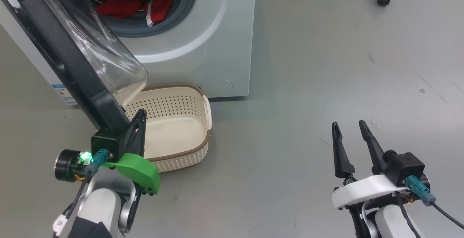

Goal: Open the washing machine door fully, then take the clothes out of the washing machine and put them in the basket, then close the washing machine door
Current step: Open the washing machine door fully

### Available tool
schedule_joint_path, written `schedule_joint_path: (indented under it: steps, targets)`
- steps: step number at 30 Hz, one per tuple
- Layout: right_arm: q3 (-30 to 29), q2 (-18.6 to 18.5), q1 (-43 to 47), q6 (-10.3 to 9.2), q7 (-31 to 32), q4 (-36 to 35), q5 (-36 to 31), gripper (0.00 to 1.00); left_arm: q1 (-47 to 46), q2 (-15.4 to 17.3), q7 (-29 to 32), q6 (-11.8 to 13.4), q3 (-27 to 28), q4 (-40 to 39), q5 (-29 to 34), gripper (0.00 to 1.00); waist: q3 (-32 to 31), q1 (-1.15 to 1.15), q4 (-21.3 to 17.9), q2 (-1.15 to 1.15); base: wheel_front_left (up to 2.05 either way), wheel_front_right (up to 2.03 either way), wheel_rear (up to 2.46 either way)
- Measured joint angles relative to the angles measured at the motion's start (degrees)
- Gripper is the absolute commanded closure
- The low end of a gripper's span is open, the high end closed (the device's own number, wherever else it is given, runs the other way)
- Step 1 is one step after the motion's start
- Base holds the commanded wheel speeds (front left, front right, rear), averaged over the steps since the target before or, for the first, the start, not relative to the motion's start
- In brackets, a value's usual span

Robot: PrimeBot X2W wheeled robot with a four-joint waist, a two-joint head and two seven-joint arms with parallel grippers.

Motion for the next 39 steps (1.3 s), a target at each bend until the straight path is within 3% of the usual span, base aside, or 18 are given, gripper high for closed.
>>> schedule_joint_path:
  steps: [17, 39]
  targets:
    - [-1.53, 0.13, 0.02, 0.02, 0.00, 0.21, -0.49, 0.00, -1.81, -0.76, -1.63, 0.70, -0.40, 3.58, -0.92, 1.00, -0.26, 0.00, 1.79, 0.00, 0.00, 0.00, 0.00]
    - [-1.87, 0.30, 0.79, 1.00, 0.00, 0.75, -0.93, 0.00, -2.15, -1.37, -4.04, 0.78, -0.33, 8.28, -2.93, 1.00, -1.84, 0.00, 11.32, 0.00, 0.00, 0.00, 0.00]
